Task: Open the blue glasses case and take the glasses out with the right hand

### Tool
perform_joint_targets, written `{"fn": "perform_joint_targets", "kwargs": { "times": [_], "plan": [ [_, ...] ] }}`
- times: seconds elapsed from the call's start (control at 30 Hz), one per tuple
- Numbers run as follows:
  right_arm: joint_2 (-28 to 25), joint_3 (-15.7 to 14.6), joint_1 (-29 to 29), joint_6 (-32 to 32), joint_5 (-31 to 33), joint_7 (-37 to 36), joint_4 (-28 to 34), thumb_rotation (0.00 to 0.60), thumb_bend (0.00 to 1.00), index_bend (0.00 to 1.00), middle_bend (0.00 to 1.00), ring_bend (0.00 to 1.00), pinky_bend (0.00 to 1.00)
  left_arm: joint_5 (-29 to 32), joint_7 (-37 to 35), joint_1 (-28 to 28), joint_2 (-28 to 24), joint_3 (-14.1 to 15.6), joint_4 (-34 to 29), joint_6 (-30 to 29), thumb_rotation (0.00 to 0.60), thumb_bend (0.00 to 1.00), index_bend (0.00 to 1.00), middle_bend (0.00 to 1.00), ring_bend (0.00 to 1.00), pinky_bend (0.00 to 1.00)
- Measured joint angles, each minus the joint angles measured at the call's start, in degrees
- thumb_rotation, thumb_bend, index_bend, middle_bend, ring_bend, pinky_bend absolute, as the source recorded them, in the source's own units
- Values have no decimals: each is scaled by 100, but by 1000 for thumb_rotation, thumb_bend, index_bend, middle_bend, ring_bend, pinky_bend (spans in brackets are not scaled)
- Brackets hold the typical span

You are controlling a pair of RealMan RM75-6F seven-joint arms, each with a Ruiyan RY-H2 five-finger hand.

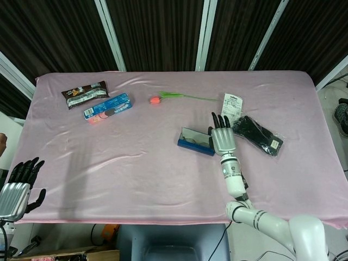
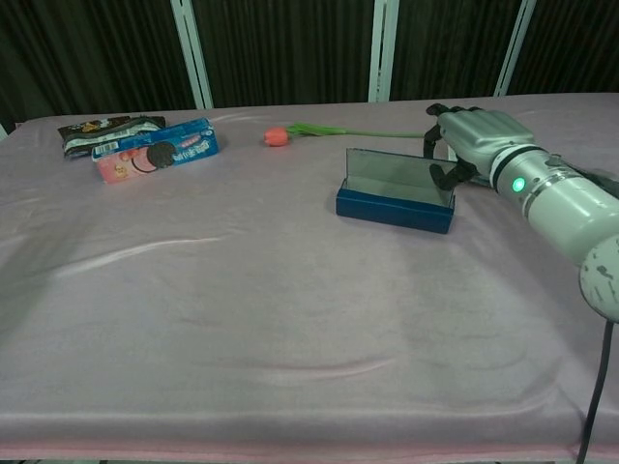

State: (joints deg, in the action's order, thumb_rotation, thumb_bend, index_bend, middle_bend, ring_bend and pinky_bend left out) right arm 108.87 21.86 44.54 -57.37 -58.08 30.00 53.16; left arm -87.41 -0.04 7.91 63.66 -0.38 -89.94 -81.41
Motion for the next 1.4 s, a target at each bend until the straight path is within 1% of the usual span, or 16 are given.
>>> {"fn": "perform_joint_targets", "kwargs": {
  "times": [0.03, 0.07, 0.1, 0.2, 0.23, 0.3, 0.4, 0.53, 0.63, 0.8, 0.9, 1.0, 1.07, 1.13, 1.27, 1.4],
  "plan": [
    [43, 45, 62, 44, 60, 39, -129, 600, 664, 470, 67, 0, 0, 19, 23, 5, 5, -4, -1, 18, 600, 413, 0, 0, 0, 2],
    [109, 111, 154, 118, 158, 99, -334, 600, 637, 380, 55, 0, 0, 53, 55, 13, 14, -11, -2, 50, 600, 413, 0, 0, 0, 2],
    [165, 165, 229, 181, 240, 148, -508, 600, 606, 319, 41, 0, 0, 80, 78, 20, 22, -17, -2, 76, 600, 413, 0, 0, 0, 2],
    [366, 360, 508, 451, 565, 340, -1165, 600, 406, 121, 0, 0, 0, 155, 159, 48, 49, -38, -5, 150, 600, 414, 0, 0, 0, 1],
    [424, 419, 596, 543, 660, 389, -1365, 600, 365, 84, 0, 0, 0, 173, 182, 58, 57, -44, -7, 173, 600, 413, 0, 0, 0, 1],
    [531, 526, 793, 768, 823, 439, -1754, 600, 343, 59, 0, 0, 0, 208, 230, 79, 74, -53, -15, 218, 600, 413, 0, 0, 0, 2],
    [520, 519, 884, 918, 814, 361, -1887, 600, 341, 85, 0, 0, 0, 222, 275, 98, 87, -52, -33, 257, 600, 414, 0, 0, 0, 2],
    [252, 307, 690, 756, 494, 174, -1344, 600, 341, 167, 0, 0, 0, 184, 308, 92, 87, -31, -61, 235, 600, 413, 0, 0, 0, 2],
    [-135, 110, 470, 574, 234, 90, -517, 600, 342, 228, 0, 0, 0, 150, 310, 79, 82, -17, -77, 201, 600, 413, 0, 0, 0, 2],
    [-999, -177, 112, 361, 17, 157, 1309, 600, 388, 318, 0, 0, 0, 122, 316, 70, 69, -1, -90, 183, 600, 413, 0, 0, 0, 2],
    [-1529, -313, -28, 430, 181, 272, 2390, 600, 440, 363, 0, 0, 0, 68, 326, 65, 52, 25, -107, 171, 600, 413, 0, 0, 0, 2],
    [-1909, -418, -55, 588, 665, 428, 3161, 600, 485, 389, 0, 0, 0, -3, 311, 55, 40, 58, -114, 136, 600, 413, 0, 0, 0, 2],
    [-1973, -484, 5, 646, 1074, 595, 3368, 600, 505, 399, 0, 0, 0, -2, 306, 51, 37, 62, -116, 137, 600, 413, 0, 0, 0, 3],
    [-1919, -541, 116, 654, 1397, 793, 3347, 600, 512, 406, 0, 0, 0, 6, 299, 50, 35, 56, -113, 133, 600, 413, 0, 0, 0, 2],
    [-1506, -677, 436, 453, 1789, 1333, 3014, 600, 514, 419, 0, 0, 0, -10, 235, 39, 26, 53, -101, 98, 600, 413, 0, 0, 0, 3],
    [-1135, -753, 675, 132, 2018, 1624, 2729, 600, 514, 419, 0, 0, 0, -35, 180, 26, 9, 56, -88, 62, 600, 413, 0, 0, 0, 3]
  ]
}}
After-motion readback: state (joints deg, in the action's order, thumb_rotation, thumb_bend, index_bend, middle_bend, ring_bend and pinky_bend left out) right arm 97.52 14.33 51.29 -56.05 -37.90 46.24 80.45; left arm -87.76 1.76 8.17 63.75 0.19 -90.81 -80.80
